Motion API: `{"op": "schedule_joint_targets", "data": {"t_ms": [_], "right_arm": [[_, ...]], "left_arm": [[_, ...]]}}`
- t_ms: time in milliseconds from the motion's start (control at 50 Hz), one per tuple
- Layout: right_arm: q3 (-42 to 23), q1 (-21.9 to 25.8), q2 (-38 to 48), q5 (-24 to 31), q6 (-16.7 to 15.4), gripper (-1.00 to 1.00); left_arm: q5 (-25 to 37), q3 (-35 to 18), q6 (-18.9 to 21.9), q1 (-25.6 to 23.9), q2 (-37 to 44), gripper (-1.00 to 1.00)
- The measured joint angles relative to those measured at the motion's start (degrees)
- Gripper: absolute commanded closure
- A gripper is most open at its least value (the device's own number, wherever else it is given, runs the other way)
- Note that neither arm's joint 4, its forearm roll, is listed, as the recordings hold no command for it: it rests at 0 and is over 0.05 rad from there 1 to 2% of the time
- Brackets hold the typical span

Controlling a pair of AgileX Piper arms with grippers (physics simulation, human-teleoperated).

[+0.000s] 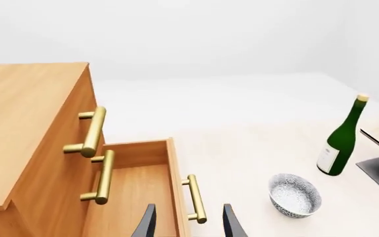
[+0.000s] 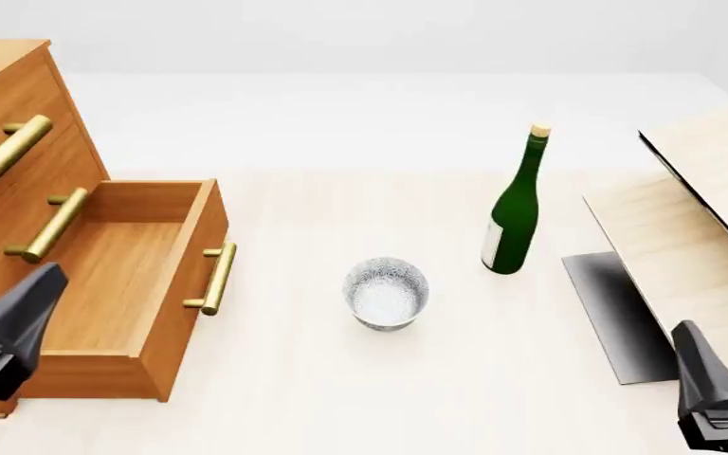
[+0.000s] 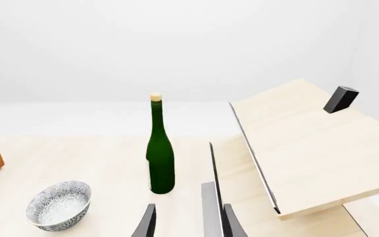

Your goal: Put the bowl in the bottom drawer of the cabinet and close it.

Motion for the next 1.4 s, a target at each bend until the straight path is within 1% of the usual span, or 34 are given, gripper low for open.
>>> {"op": "schedule_joint_targets", "data": {"t_ms": [320, 700, 1060, 1400], "right_arm": [[0.0, 0.0, 0.0, 0.0, 0.0, -1.00], [0.0, 0.0, 0.0, 0.0, 0.0, -1.00], [0.0, 0.0, 0.0, 0.0, 0.0, -1.00], [0.0, 0.0, 0.0, 0.0, 0.0, -1.00]], "left_arm": [[4.2, -6.7, -0.1, -1.9, 6.0, -1.00], [9.0, -13.3, -0.6, -3.5, 12.0, -1.00], [10.9, -16.2, -1.2, -5.7, 18.3, -1.00], [11.6, -16.2, -2.4, -5.9, 23.0, -1.00]]}}
